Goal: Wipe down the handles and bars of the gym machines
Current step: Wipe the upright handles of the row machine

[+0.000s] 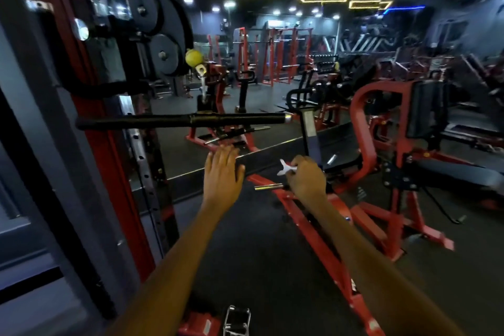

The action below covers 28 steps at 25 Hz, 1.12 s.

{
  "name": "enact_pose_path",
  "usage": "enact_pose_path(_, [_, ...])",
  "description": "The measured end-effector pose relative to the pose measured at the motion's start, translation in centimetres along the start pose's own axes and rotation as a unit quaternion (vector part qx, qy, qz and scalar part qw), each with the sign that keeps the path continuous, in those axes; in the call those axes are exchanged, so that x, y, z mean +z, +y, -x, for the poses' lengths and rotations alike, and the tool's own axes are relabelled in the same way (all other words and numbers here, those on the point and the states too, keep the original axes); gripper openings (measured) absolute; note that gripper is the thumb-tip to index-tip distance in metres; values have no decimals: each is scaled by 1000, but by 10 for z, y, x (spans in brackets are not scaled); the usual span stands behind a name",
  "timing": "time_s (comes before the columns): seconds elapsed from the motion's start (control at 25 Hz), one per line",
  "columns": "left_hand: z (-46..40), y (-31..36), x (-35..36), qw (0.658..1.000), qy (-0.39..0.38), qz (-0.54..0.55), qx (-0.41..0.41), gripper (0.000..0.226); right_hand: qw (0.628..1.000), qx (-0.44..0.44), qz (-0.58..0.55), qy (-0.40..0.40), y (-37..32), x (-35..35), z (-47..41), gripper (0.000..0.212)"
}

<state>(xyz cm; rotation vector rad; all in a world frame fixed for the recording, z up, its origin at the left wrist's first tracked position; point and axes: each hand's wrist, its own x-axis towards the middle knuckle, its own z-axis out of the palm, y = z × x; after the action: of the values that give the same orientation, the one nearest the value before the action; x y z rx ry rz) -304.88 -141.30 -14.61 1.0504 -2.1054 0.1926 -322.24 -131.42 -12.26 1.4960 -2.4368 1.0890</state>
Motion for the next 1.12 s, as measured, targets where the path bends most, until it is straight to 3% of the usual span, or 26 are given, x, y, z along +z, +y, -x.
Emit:
enact_pose_path(0.12, [38, 64, 5, 991, -131, 1, -29, 32, 999, 17, 9, 32, 45, -45, 53, 23])
enact_pose_path(0.28, [117, 143, -5, 978, -188, 65, -53, 27, 992, 48, -50, 101, 101, -75, 145, 19])
enact_pose_path(0.48, [204, 194, 14, 958, -248, 122, -79, 29, 994, 93, -12, 54, 153, -66, 208, 23])
enact_pose_path(0.64, [226, 217, 31, 951, -279, 118, -64, 35, 988, 156, -6, 18, 183, -63, 231, 26])
enact_pose_path(0.84, [201, 239, 62, 949, -289, 111, -62, 37, 984, 176, -17, 7, 222, -65, 203, 25])
enact_pose_path(1.12, [93, 268, 129, 956, -266, 108, -61, 32, 990, 141, -19, 8, 258, -60, 75, 23])
